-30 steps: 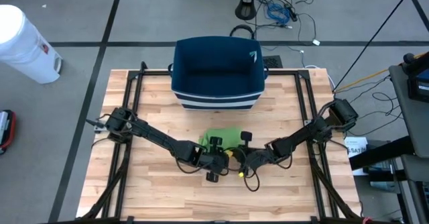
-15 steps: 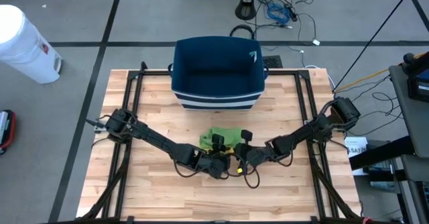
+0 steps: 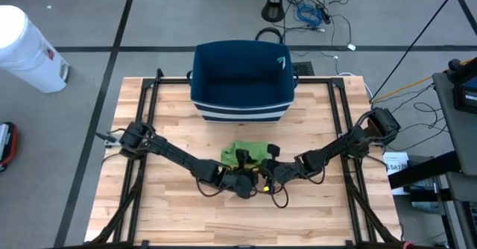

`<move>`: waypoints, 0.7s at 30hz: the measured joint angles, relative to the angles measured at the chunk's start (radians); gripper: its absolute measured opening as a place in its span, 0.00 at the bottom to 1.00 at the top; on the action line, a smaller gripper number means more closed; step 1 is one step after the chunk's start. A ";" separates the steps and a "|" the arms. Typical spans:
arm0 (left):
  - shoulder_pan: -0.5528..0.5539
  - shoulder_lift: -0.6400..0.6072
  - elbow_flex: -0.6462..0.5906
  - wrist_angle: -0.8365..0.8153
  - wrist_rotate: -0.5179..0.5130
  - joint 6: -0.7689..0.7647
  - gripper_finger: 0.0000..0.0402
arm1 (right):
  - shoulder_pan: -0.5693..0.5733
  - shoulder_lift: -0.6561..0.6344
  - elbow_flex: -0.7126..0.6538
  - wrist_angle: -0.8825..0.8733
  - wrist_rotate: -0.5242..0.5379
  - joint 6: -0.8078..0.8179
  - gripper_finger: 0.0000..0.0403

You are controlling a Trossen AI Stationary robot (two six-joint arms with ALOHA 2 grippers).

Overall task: Fold towel
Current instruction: Put the stacked towels into the blue bin

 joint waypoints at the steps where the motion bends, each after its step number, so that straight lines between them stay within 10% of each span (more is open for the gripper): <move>1: 0.005 0.000 0.000 0.001 -0.025 -0.007 0.80 | -0.001 0.000 0.000 0.005 -0.002 -0.003 0.03; 11: 0.047 0.031 0.001 -0.193 0.044 -0.030 0.78 | 0.007 0.000 0.000 -0.018 -0.028 -0.012 0.03; 21: 0.012 0.037 0.000 -0.339 0.039 -0.083 0.46 | 0.010 0.000 0.001 -0.065 -0.026 -0.007 0.03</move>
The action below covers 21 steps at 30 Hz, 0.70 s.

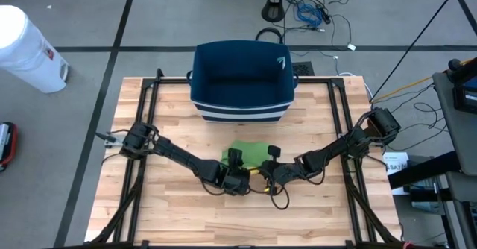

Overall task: Fold towel
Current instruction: Put the stacked towels into the blue bin

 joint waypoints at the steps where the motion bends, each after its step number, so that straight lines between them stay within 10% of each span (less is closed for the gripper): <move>1: -0.004 0.000 0.000 0.000 -0.005 0.000 0.42 | 0.000 0.000 0.000 -0.003 0.000 0.001 0.03; 21: -0.035 0.000 0.000 0.014 -0.008 -0.031 0.28 | 0.000 -0.001 0.002 -0.143 -0.029 0.040 0.03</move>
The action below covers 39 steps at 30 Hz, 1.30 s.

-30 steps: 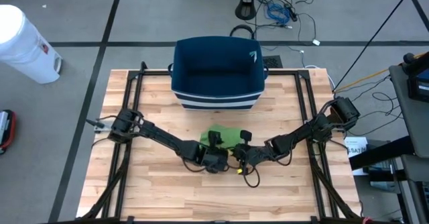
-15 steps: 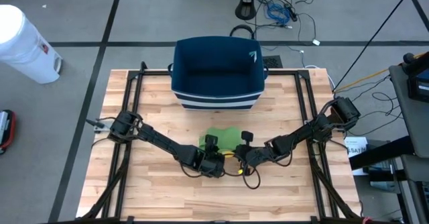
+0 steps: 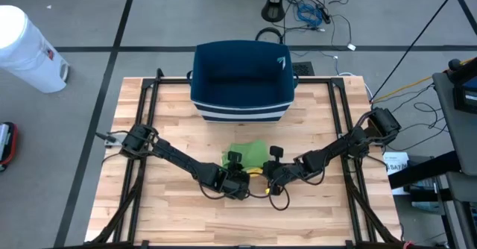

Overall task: Fold towel
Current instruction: Put the stacked towels into the blue bin

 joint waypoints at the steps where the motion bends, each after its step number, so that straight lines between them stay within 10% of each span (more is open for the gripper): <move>1: 0.000 0.000 0.000 -0.003 0.000 -0.002 0.28 | 0.000 0.000 0.000 -0.001 0.000 -0.002 0.03; 20: -0.045 0.000 0.000 0.000 -0.014 0.002 0.15 | -0.003 0.000 -0.001 -0.040 -0.101 -0.042 0.03; 39: -0.123 -0.006 -0.001 0.010 -0.312 0.068 0.09 | 0.022 0.002 -0.004 0.075 -0.071 -0.187 0.02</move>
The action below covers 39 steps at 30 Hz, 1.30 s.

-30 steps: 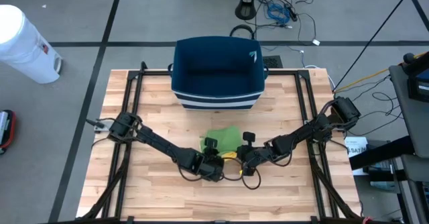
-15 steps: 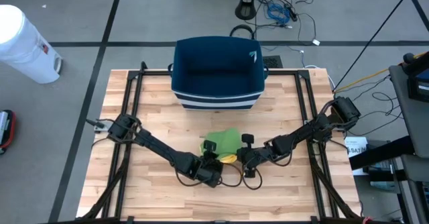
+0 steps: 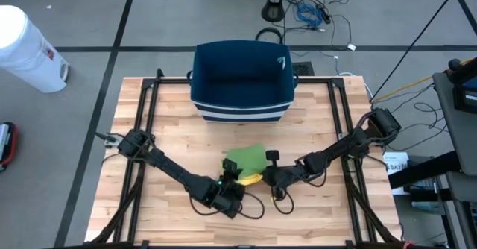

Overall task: Fold towel
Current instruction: Put the stacked towels into the blue bin

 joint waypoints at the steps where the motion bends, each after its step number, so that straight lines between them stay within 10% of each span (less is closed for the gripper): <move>1: -0.003 -0.001 0.008 -0.008 -0.032 0.014 0.09 | 0.005 -0.003 0.000 0.009 0.022 -0.025 0.01; 18: 0.046 -0.076 0.237 -0.076 -0.495 0.456 0.09 | 0.048 -0.351 0.039 0.011 0.476 -0.583 0.01; 30: 0.182 -0.187 0.442 -0.036 -0.498 0.815 0.09 | -0.088 -0.457 0.305 -0.083 0.473 -0.991 0.01; 39: 0.372 -0.248 0.527 -0.014 -0.312 0.983 0.09 | -0.270 -0.457 0.450 -0.175 0.440 -1.105 0.01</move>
